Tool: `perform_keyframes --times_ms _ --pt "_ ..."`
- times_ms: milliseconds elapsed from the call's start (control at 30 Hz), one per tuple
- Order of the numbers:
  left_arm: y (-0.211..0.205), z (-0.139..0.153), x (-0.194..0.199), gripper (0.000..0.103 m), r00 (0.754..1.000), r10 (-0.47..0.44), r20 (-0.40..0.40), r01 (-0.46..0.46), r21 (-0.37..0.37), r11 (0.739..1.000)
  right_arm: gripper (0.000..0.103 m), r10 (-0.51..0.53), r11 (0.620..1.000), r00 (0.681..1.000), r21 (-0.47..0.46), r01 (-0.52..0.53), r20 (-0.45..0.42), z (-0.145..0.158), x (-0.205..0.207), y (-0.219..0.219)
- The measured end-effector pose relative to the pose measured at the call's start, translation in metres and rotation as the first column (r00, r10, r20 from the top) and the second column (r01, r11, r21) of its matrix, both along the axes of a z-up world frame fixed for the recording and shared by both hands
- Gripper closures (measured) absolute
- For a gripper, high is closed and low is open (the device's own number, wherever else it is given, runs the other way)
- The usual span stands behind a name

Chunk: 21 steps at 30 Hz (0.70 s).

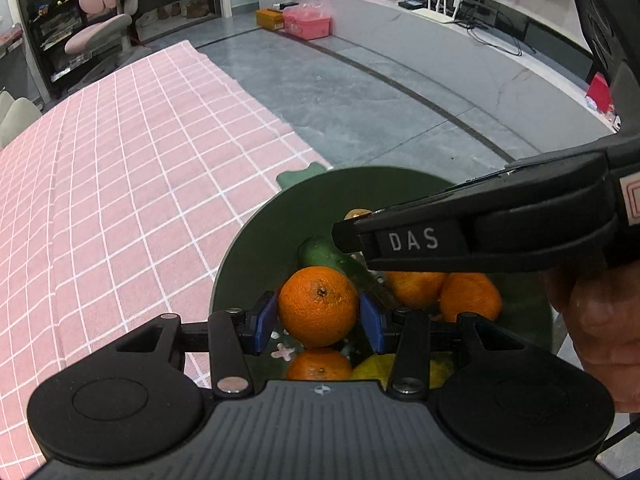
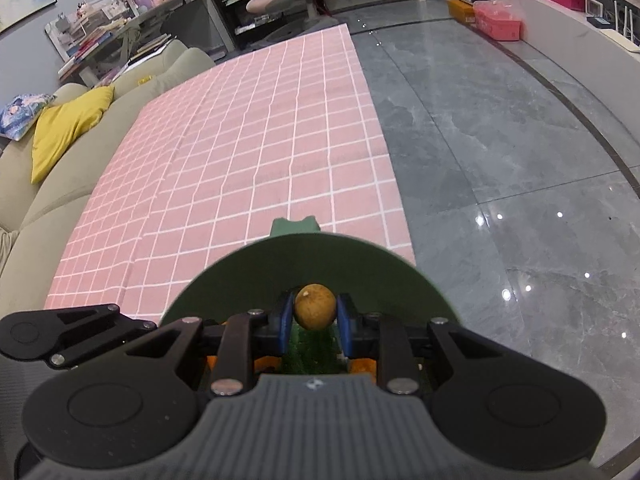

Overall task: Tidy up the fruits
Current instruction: 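Lower the orange and kiwi into the colander and open both grippers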

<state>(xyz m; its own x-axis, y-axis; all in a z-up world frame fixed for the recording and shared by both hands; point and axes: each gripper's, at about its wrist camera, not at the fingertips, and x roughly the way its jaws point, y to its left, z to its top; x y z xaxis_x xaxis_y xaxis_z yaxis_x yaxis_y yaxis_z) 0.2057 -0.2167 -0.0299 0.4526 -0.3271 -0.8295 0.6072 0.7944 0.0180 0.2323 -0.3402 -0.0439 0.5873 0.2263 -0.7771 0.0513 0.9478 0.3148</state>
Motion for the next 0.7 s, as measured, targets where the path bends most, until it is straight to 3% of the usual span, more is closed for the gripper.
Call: perform_keyframes --times_ms 367,533,700 --pt "-0.003 -0.007 0.001 0.051 1.000 -0.006 -0.002 0.006 0.035 0.999 0.082 0.003 1.000 1.000 -0.014 -0.003 -0.024 -0.017 0.009 0.005" --pt "-0.007 -0.008 -0.003 0.047 1.000 0.000 0.007 0.000 0.055 0.998 0.078 -0.005 1.000 1.000 -0.013 0.005 -0.023 -0.016 0.009 0.005" --pt "-0.001 0.001 0.000 0.038 1.000 0.023 0.008 -0.023 0.020 1.000 0.073 -0.012 1.000 1.000 -0.014 0.011 -0.029 -0.016 0.009 0.003"
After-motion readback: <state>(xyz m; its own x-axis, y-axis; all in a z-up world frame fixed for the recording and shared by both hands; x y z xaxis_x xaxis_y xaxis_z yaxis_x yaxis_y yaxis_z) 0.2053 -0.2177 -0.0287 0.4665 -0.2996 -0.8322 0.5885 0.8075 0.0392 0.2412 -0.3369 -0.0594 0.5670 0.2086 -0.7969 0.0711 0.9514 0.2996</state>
